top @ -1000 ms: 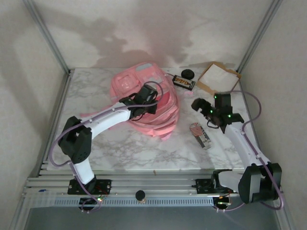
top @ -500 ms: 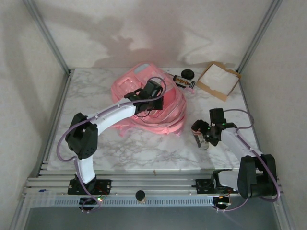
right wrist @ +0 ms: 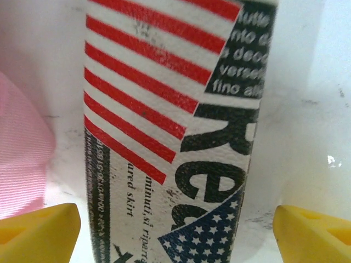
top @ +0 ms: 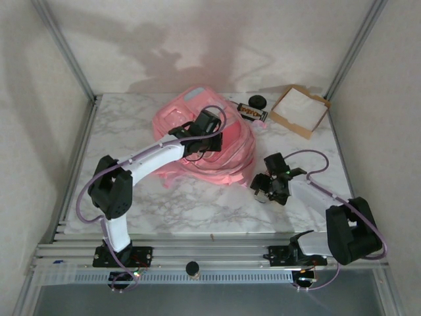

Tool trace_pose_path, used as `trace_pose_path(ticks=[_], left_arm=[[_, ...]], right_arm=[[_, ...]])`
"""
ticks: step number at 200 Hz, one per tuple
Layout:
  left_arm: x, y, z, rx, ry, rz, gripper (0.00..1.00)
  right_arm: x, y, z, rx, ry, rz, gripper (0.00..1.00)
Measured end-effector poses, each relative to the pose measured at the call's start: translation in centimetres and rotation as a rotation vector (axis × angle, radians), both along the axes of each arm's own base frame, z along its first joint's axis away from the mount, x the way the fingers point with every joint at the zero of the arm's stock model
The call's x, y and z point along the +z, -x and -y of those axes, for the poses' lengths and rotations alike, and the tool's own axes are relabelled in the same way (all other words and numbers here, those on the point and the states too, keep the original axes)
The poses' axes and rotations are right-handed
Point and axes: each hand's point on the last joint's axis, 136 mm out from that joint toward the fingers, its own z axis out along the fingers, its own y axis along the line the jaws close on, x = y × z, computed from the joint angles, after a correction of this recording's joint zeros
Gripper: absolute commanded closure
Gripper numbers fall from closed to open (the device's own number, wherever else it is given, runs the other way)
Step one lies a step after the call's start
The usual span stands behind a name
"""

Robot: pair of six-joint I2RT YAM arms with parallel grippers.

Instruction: Pack books, pencil case, and school supplies into a backpack

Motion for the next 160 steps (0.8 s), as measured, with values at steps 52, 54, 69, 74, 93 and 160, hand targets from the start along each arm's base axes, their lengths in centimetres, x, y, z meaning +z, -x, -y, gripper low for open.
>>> trace_pose_path(ticks=[52, 54, 69, 74, 93, 160], left_arm=[[0.0, 0.2, 0.2, -0.015, 0.024, -0.008, 1.0], [0.0, 0.2, 0.2, -0.015, 0.024, -0.009, 1.0], [0.0, 0.2, 0.2, -0.019, 0.028, -0.01, 1.0], [0.1, 0.3, 0.2, -0.02, 0.03, -0.01, 1.0], [0.6, 0.3, 0.1, -0.018, 0.034, -0.003, 1.0], [1.4, 0.6, -0.2, -0.023, 0.028, -0.017, 1.0]], right_arm=[[-0.8, -0.3, -0.6, -0.032, 0.063, -0.022, 0.23], [-0.8, -0.3, -0.6, -0.03, 0.068, -0.025, 0.23], [-1.0, -0.3, -0.4, -0.032, 0.095, -0.034, 0.26], [-1.0, -0.3, -0.4, -0.03, 0.098, -0.035, 0.29], [-1.0, -0.1, 0.0, -0.035, 0.122, -0.04, 0.41], [0.7, -1.4, -0.3, 0.001, 0.126, 0.023, 0.57]])
